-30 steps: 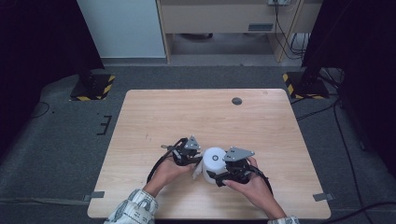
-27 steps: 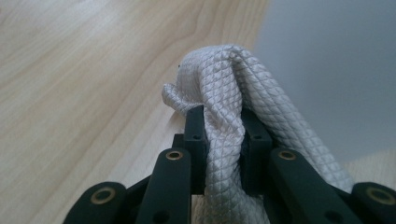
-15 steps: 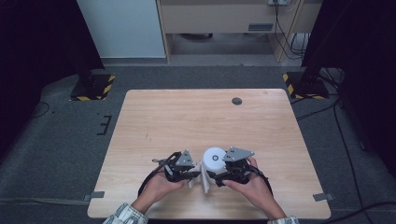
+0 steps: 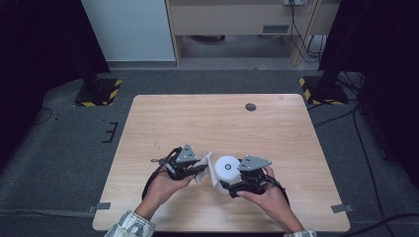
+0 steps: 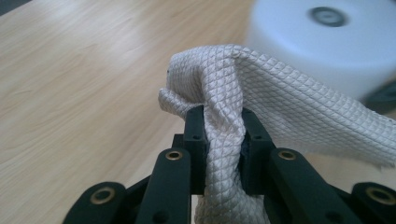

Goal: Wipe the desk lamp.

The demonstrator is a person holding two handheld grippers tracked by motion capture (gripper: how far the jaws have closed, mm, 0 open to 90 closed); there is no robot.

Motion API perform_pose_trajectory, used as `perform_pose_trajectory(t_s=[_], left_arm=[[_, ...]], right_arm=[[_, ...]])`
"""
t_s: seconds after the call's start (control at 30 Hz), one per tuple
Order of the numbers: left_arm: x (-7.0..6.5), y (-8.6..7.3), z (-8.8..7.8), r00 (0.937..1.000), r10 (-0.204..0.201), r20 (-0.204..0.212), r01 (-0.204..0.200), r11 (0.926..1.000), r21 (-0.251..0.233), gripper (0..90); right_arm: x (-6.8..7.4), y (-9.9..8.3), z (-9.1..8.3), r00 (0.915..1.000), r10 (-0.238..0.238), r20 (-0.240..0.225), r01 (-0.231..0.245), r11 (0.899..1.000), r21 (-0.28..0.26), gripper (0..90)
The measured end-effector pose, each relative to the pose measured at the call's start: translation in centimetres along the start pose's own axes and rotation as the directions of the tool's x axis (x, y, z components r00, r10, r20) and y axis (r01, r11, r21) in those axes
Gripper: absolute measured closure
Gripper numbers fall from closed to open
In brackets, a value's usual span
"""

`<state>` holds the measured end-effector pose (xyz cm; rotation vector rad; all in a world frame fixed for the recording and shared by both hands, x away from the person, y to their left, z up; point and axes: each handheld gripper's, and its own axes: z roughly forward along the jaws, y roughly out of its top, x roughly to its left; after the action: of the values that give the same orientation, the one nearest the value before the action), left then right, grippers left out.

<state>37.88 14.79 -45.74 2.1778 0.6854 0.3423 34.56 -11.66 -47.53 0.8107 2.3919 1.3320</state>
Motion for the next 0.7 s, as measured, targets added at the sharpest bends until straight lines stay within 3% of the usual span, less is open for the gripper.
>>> perform_pose_trajectory(t_s=[0.13, 0.23, 0.47, 0.57, 0.7], left_arm=[[2.6, -0.8, -0.1, 0.9953, -0.038, -0.089, 0.040, 0.9990, 0.019, 75.8], [4.6, -1.8, -0.4, 0.9843, -0.071, -0.162, 0.077, 0.9964, 0.035, 75.8], [8.4, -3.9, -0.8, 0.9410, -0.158, -0.299, 0.180, 0.9825, 0.047, 75.5], [9.2, -4.9, -0.1, 0.9260, -0.160, -0.342, 0.197, 0.9773, 0.077, 75.2], [9.5, -6.2, 1.2, 0.9226, -0.154, -0.354, 0.209, 0.9702, 0.123, 73.0]], right_arm=[[-0.1, -0.3, -0.7, 1.0000, 0.005, -0.007, -0.005, 1.000, -0.002, 4.0], [0.0, -1.1, -1.2, 1.0000, -0.002, -0.007, 0.003, 1.000, 0.027, 4.1], [0.1, -2.4, -2.6, 0.9998, -0.019, 0.009, 0.018, 0.998, 0.066, 4.8], [-0.4, -2.9, -3.2, 0.9997, -0.008, 0.021, 0.007, 0.997, 0.072, 4.9], [-1.3, -3.6, -3.5, 0.9991, 0.016, 0.040, -0.020, 0.995, 0.096, 5.0]])
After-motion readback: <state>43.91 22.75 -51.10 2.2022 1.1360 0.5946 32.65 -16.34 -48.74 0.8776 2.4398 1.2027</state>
